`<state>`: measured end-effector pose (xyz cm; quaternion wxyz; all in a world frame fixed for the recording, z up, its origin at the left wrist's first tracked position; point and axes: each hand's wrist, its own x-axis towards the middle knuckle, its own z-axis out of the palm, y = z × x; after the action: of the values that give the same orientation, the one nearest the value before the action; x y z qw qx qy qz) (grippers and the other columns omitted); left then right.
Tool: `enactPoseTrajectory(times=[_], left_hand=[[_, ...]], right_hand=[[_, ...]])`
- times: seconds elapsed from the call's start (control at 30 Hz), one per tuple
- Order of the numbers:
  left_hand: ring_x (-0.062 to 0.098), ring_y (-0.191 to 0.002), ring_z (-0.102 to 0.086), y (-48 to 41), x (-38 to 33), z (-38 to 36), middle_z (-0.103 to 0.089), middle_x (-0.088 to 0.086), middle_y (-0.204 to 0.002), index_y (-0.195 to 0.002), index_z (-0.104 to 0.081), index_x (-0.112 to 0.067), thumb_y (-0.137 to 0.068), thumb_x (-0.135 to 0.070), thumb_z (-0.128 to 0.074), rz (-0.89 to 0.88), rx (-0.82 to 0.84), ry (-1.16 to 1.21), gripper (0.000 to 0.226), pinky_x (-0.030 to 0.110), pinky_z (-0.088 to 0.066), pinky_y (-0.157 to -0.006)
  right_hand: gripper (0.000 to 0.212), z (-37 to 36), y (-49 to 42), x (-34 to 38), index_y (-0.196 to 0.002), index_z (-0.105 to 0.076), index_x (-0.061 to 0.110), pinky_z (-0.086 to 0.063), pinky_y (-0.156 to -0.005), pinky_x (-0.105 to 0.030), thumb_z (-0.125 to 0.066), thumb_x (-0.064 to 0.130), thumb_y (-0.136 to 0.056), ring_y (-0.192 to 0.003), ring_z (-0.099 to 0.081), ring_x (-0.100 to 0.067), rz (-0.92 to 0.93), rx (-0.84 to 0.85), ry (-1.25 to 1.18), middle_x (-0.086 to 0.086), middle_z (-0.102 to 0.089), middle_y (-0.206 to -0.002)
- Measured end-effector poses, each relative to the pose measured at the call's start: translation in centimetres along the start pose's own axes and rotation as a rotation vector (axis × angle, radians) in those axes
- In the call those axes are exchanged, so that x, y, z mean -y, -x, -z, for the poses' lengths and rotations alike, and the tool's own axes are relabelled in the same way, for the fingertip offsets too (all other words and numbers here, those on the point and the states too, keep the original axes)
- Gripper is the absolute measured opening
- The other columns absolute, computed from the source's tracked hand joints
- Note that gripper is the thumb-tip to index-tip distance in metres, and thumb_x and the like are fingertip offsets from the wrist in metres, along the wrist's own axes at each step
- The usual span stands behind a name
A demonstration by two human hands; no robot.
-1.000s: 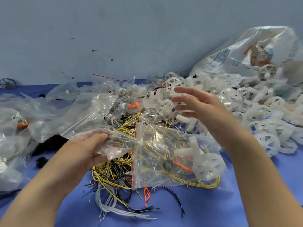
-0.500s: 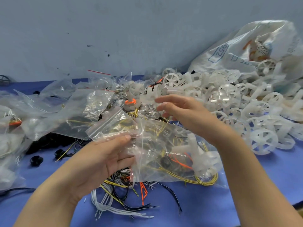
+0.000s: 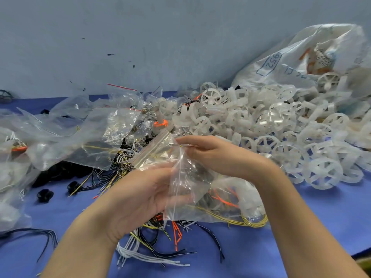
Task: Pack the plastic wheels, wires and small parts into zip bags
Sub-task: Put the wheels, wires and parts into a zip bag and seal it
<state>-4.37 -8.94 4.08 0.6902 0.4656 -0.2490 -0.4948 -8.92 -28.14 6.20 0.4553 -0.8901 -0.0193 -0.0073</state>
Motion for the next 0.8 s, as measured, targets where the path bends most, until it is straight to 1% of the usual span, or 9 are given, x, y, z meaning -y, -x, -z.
enactPoseTrajectory(times=[0.13,0.23,0.3,0.37,0.43,0.57,0.63,0.73,0.8], left_hand=[[0.032,-0.107,-0.067,-0.5,0.1,-0.1,-0.072,0.009,-0.113,-0.101,-0.077,-0.024,-0.088,-0.017,-0.059,0.003,-0.082,-0.015,0.024,0.036,-0.059,-0.080],[0.040,-0.112,-0.064,-0.4,0.2,0.1,-0.067,0.015,-0.123,-0.117,-0.071,-0.020,-0.095,-0.012,-0.051,0.020,-0.093,0.009,0.030,0.042,-0.058,-0.083],[0.044,-0.114,-0.061,-0.1,0.2,0.2,-0.063,0.018,-0.127,-0.130,-0.061,-0.021,-0.101,-0.007,-0.042,0.011,-0.102,0.031,0.038,0.050,-0.054,-0.089],[0.044,-0.112,-0.062,0.2,0.1,0.3,-0.065,0.019,-0.125,-0.132,-0.059,-0.019,-0.101,-0.002,-0.037,-0.001,-0.135,-0.004,0.041,0.052,-0.053,-0.090],[0.042,-0.110,-0.064,0.5,0.0,0.6,-0.065,0.021,-0.123,-0.131,-0.058,-0.010,-0.099,0.002,-0.037,0.004,-0.155,-0.028,0.040,0.049,-0.056,-0.087],[0.042,-0.120,-0.058,0.3,0.3,0.9,-0.059,0.021,-0.132,-0.127,-0.063,-0.007,-0.095,-0.001,-0.045,0.040,-0.066,0.000,0.037,0.049,-0.053,-0.092],[0.041,-0.120,-0.058,-0.1,0.6,0.6,-0.061,0.020,-0.131,-0.122,-0.067,-0.012,-0.094,-0.007,-0.050,0.091,0.005,0.032,0.034,0.046,-0.054,-0.092],[0.040,-0.115,-0.061,-0.7,0.8,0.0,-0.066,0.021,-0.120,-0.109,-0.073,-0.012,-0.088,-0.017,-0.057,0.124,0.030,0.083,0.027,0.047,-0.055,-0.088],[0.046,-0.119,-0.056,-1.0,0.9,-1.0,-0.062,0.025,-0.126,-0.120,-0.067,-0.008,-0.095,-0.013,-0.052,0.132,0.063,0.143,0.030,0.055,-0.050,-0.094]], right_hand=[[0.033,0.2,0.1,0.0,-0.128,-0.061,0.042,-0.040,-0.094,-0.011,-0.050,0.023,-0.103,-0.109,-0.054,0.016,0.025,-0.016,-0.023,0.032,-0.061,-0.118],[0.028,0.4,0.4,-0.1,-0.121,-0.064,0.039,-0.040,-0.078,-0.016,-0.050,0.024,-0.102,-0.082,-0.057,0.002,0.039,-0.009,-0.038,0.024,-0.063,-0.086],[0.025,0.6,0.6,-0.2,-0.111,-0.065,0.042,-0.042,-0.075,-0.033,-0.052,0.023,-0.101,-0.079,-0.054,-0.020,0.045,-0.028,-0.047,0.004,-0.062,-0.084],[0.027,0.8,0.7,-0.2,-0.102,-0.065,0.043,-0.048,-0.081,-0.041,-0.053,0.019,-0.101,-0.087,-0.059,-0.029,0.068,-0.048,-0.053,0.005,-0.064,-0.087],[0.029,0.9,0.9,-0.1,-0.097,-0.065,0.040,-0.050,-0.090,-0.041,-0.053,0.013,-0.101,-0.092,-0.063,-0.023,0.086,-0.064,-0.067,0.005,-0.065,-0.091],[0.021,0.8,0.8,0.0,-0.103,-0.064,0.025,-0.050,-0.088,-0.034,-0.052,0.009,-0.101,-0.087,-0.060,-0.012,0.089,-0.068,-0.065,-0.008,-0.067,-0.101],[0.015,0.7,0.8,0.0,-0.108,-0.063,0.016,-0.049,-0.084,-0.034,-0.051,0.009,-0.101,-0.086,-0.058,-0.011,0.083,-0.070,-0.064,-0.013,-0.065,-0.104],[0.012,0.5,0.9,0.2,-0.108,-0.060,0.017,-0.045,-0.075,-0.029,-0.050,0.014,-0.101,-0.079,-0.053,-0.008,0.066,-0.074,-0.059,-0.006,-0.062,-0.095],[0.015,0.5,1.0,0.5,-0.110,-0.060,0.018,-0.042,-0.066,-0.023,-0.048,0.015,-0.102,-0.071,-0.048,-0.009,0.057,-0.075,-0.064,-0.007,-0.059,-0.092]])
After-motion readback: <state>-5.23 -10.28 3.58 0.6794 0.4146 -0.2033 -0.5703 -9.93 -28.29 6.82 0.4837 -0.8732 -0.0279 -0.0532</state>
